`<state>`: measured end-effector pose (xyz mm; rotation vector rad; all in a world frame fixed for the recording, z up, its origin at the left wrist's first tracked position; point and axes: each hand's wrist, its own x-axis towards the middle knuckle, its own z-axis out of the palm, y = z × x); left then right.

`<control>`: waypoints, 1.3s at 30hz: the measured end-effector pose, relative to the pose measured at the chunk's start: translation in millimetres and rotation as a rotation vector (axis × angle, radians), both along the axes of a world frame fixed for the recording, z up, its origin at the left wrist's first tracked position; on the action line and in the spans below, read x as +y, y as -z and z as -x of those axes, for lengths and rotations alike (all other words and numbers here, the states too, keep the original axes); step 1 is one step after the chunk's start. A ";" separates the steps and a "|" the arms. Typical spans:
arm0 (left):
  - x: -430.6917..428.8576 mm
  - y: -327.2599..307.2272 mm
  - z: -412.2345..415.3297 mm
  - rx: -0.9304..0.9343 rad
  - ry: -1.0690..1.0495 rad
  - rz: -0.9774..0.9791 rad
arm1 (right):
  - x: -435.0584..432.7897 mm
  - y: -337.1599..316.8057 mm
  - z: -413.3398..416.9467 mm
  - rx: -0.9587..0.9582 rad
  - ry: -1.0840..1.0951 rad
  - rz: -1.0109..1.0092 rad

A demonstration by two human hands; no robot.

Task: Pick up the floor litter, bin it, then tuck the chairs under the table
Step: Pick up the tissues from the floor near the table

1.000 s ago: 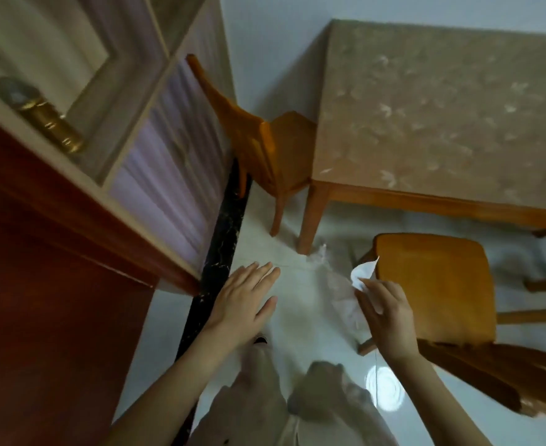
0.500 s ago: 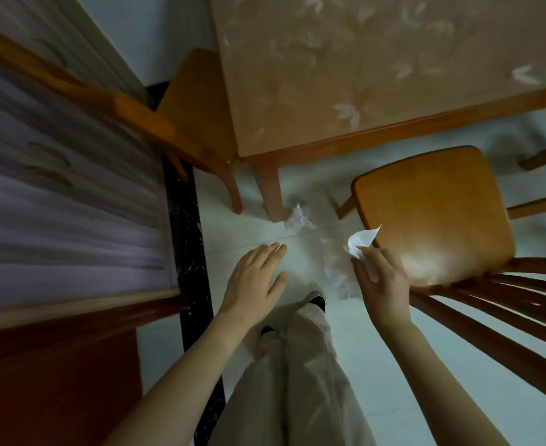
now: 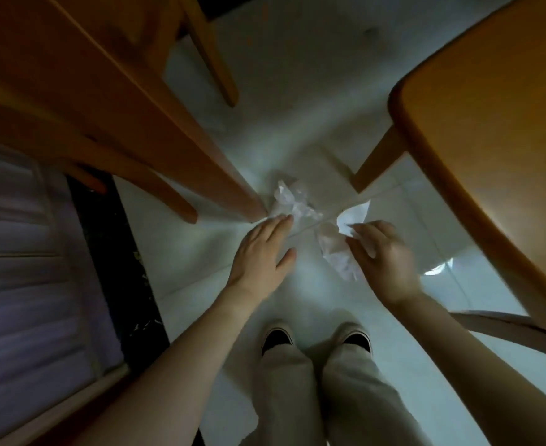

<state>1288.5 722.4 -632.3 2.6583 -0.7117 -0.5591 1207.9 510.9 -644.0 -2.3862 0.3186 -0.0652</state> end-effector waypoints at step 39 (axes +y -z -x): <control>-9.6 -264.1 23.1 0.177 -0.018 0.245 | 0.1 -311.5 10.7 -0.014 0.194 -0.081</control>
